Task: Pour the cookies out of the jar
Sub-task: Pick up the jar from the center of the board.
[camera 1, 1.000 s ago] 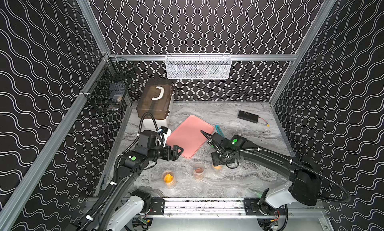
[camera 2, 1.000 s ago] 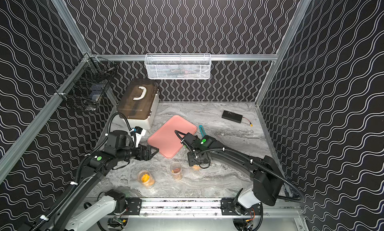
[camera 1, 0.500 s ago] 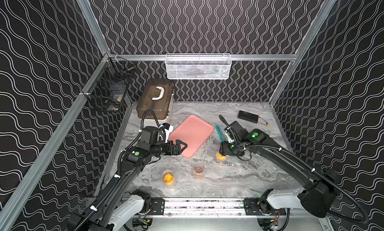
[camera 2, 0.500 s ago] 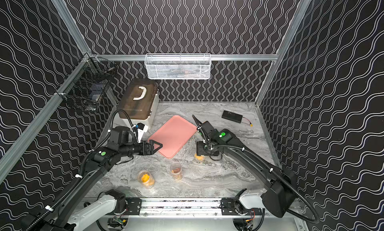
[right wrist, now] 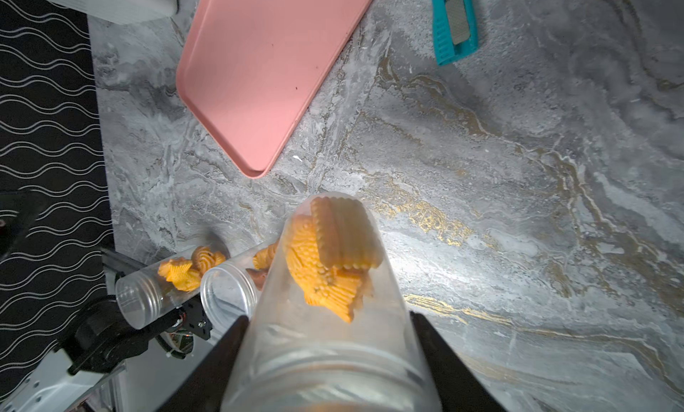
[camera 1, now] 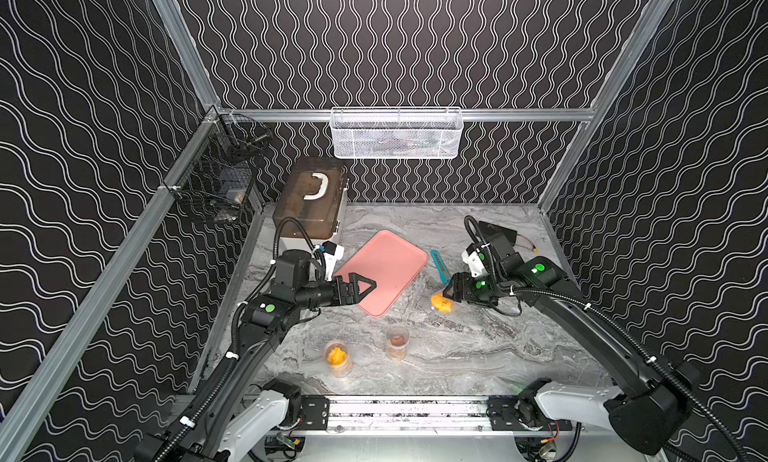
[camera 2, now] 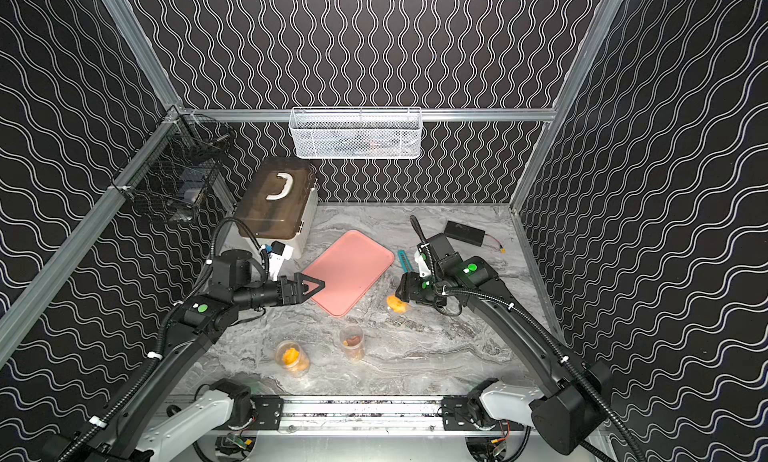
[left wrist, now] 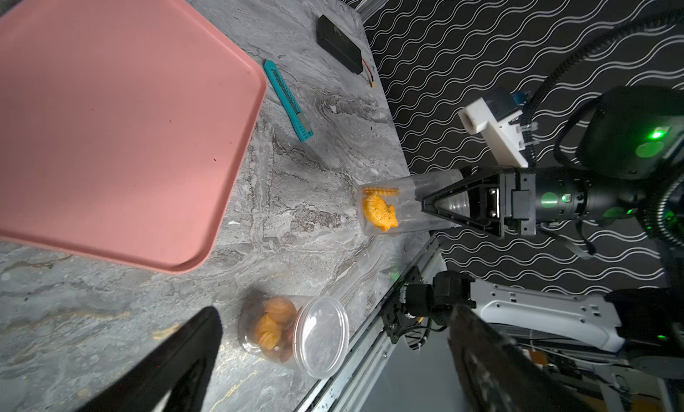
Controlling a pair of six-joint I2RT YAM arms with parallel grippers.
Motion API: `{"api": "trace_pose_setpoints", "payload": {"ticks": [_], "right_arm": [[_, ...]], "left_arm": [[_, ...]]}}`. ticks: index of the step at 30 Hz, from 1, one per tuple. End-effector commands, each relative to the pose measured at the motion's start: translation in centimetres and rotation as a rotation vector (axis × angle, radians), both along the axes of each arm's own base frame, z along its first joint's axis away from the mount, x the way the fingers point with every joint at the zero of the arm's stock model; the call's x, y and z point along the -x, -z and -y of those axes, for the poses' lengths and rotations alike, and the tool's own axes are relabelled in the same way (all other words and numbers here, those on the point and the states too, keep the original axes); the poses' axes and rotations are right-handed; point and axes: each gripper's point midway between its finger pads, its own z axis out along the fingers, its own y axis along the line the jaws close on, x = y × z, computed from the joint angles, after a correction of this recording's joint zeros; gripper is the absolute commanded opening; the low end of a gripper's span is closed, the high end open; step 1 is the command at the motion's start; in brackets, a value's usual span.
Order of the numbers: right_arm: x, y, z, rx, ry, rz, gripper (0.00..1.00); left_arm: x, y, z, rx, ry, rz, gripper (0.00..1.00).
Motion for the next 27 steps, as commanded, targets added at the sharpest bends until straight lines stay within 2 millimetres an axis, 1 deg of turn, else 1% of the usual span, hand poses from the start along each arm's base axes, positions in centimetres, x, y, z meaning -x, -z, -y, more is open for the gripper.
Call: {"api": "trace_pose_setpoints", "payload": {"ticks": [1,6,11,15,22,23,24,25,27], "right_arm": [[-0.4,-1.6,-1.1,-0.086,-0.007,0.027,0.58],[-0.5,-3.3,-1.6,-0.159,-0.005,0.061,0.58],[-0.7,-5.1,-2.3,-0.251,0.001,0.095,0.58],[-1.1,-6.7,-3.1,-0.338,0.008,0.113,0.58],[-1.8,-9.2,-5.0,-0.526,0.005,0.134,0.58],[-1.9,-9.9,-5.2,-0.559,0.002,0.143,0.58],[-1.9,-9.8,-5.4,-0.580,0.001,0.137,0.58],[-1.9,-9.7,-5.6,-0.598,0.000,0.133,0.58],[-2.0,-10.5,-6.1,-0.646,-0.013,0.141,0.58]], "left_arm": [[0.0,-1.3,0.3,0.076,0.024,0.018,0.99],[-0.2,-1.9,0.1,0.152,0.024,0.002,0.99],[-0.4,-2.9,0.0,0.247,0.023,-0.007,0.99],[-0.6,-4.1,0.2,0.367,0.022,-0.013,0.99],[-1.5,-5.6,0.5,0.590,0.031,-0.023,0.99],[-1.5,-5.9,0.5,0.625,0.035,-0.018,0.99],[-1.7,-5.8,0.5,0.655,0.033,-0.029,0.99],[-1.7,-6.1,0.4,0.680,0.040,-0.015,0.99],[-1.8,-6.4,0.4,0.717,0.050,0.000,0.99]]}}
